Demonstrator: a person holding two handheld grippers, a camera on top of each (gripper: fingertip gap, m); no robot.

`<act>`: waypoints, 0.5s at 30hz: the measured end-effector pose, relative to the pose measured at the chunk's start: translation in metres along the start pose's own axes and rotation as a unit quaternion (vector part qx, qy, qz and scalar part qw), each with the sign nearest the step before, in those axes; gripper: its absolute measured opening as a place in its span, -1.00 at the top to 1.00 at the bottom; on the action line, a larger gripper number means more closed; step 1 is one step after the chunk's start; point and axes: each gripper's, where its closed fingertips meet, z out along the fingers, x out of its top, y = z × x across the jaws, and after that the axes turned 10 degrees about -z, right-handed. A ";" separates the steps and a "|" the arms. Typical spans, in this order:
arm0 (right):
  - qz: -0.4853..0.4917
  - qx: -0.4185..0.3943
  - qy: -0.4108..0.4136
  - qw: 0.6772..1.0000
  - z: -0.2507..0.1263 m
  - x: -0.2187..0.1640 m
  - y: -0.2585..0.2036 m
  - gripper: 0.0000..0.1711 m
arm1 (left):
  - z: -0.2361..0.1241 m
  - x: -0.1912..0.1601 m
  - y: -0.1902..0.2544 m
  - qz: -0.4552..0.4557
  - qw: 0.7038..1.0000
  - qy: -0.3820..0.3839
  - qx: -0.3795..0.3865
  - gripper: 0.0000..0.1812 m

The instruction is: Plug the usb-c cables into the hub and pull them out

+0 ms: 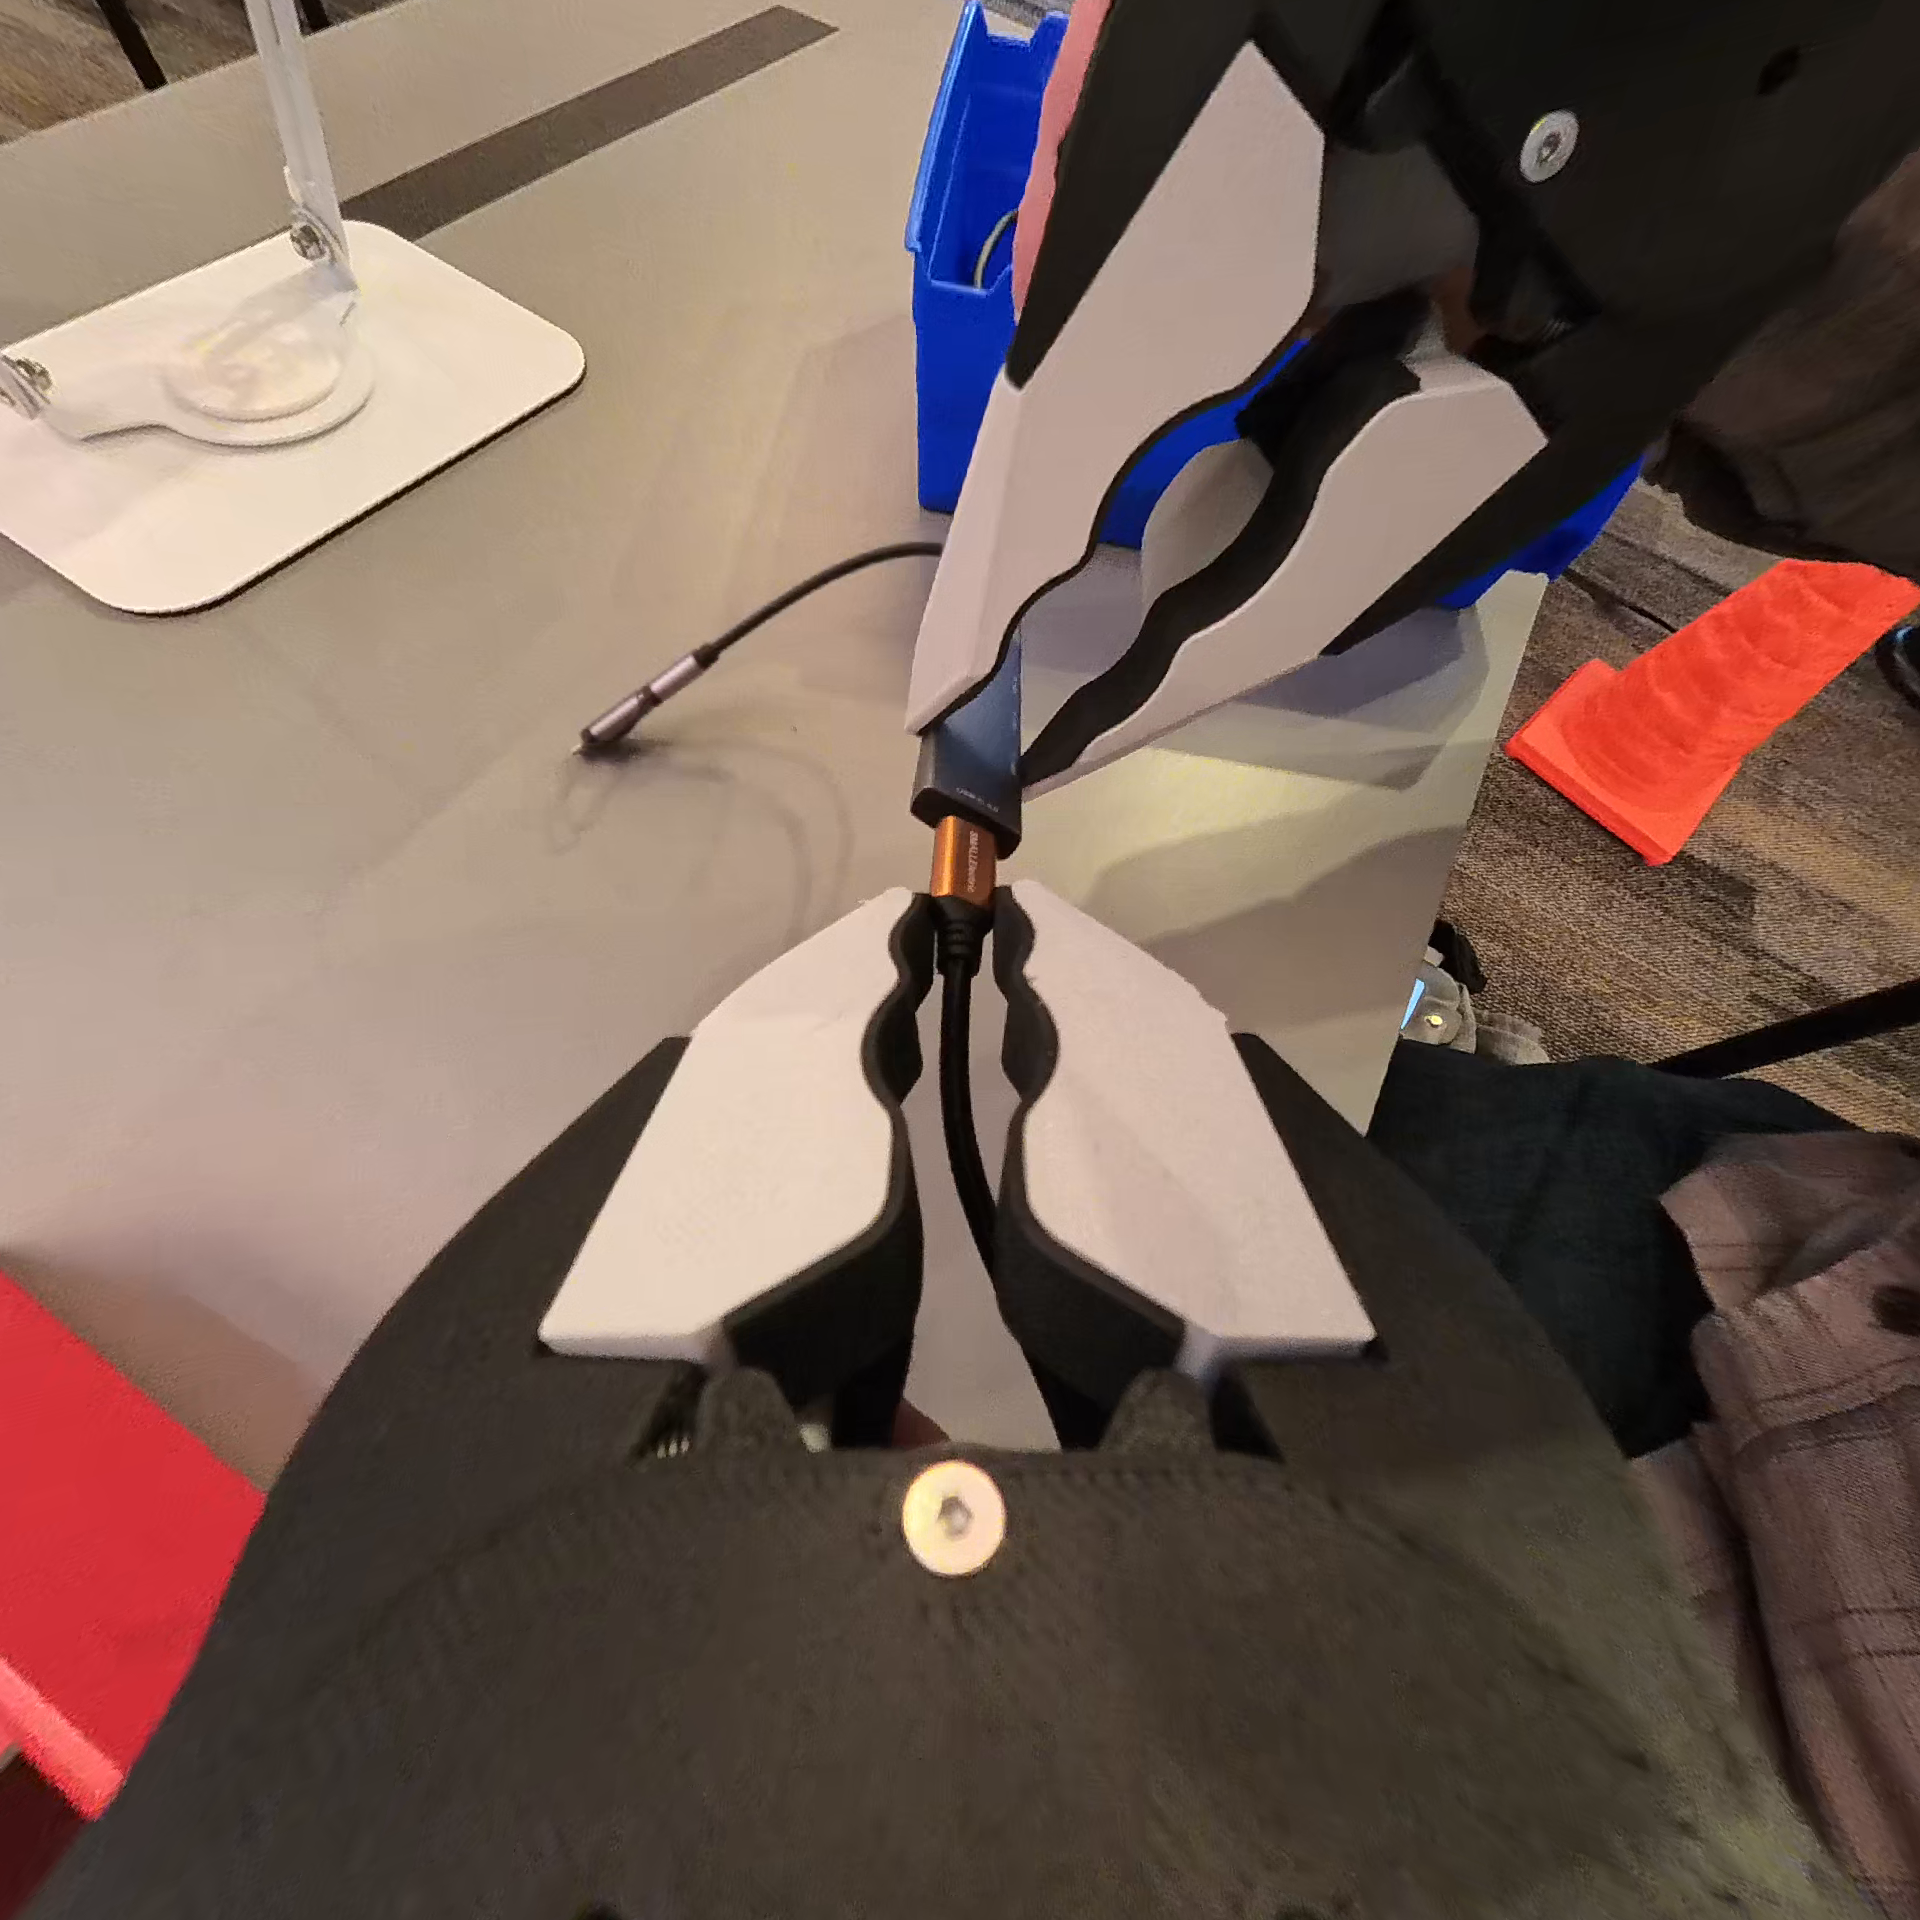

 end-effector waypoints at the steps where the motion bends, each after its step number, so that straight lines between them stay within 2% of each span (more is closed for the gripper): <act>1: 0.003 -0.001 0.004 1.000 0.000 0.000 0.000 0.80 | 0.000 0.000 0.000 0.000 1.000 0.002 -0.002 0.89; 15: 0.018 -0.010 0.028 0.999 -0.004 0.003 0.003 0.80 | -0.002 0.002 -0.001 -0.006 1.000 0.008 -0.007 0.89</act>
